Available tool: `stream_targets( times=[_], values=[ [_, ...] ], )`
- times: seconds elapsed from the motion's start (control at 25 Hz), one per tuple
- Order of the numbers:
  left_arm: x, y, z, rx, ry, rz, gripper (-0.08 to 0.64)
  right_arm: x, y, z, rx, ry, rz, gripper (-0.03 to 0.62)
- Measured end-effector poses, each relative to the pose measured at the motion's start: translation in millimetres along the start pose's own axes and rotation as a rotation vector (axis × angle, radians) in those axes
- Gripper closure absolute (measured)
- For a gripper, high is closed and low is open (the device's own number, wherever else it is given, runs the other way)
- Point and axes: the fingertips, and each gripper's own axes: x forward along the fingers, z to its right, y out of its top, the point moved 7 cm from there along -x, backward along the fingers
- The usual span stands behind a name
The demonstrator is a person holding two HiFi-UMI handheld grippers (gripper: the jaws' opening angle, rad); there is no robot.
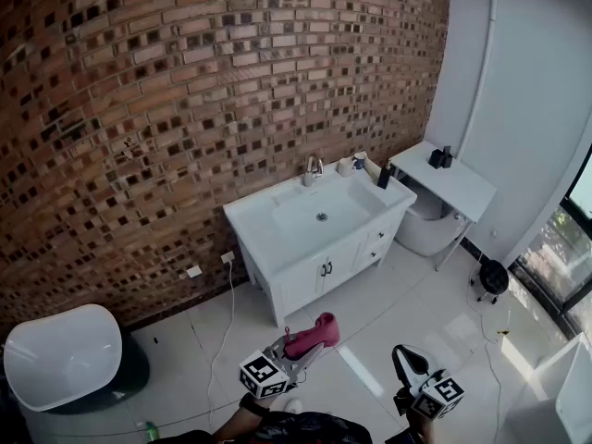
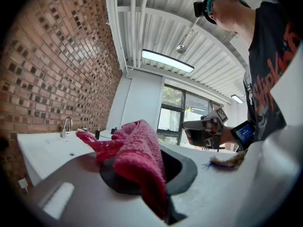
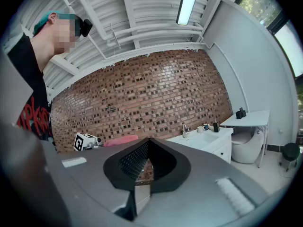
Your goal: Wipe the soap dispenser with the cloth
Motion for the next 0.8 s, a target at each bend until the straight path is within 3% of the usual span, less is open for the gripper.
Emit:
stream_targets(
  times=[0.44, 0.8],
  values=[
    [-45, -1, -39, -0.011, 0.01, 0.004, 0.508, 42, -2, -35, -0.095, -0.058, -0.006, 0.593],
    [-3, -4, -70, -0.03, -0.013, -0.018, 0.508, 57, 0, 6, -0.076, -0.07, -0.011, 0.594]
  ],
)
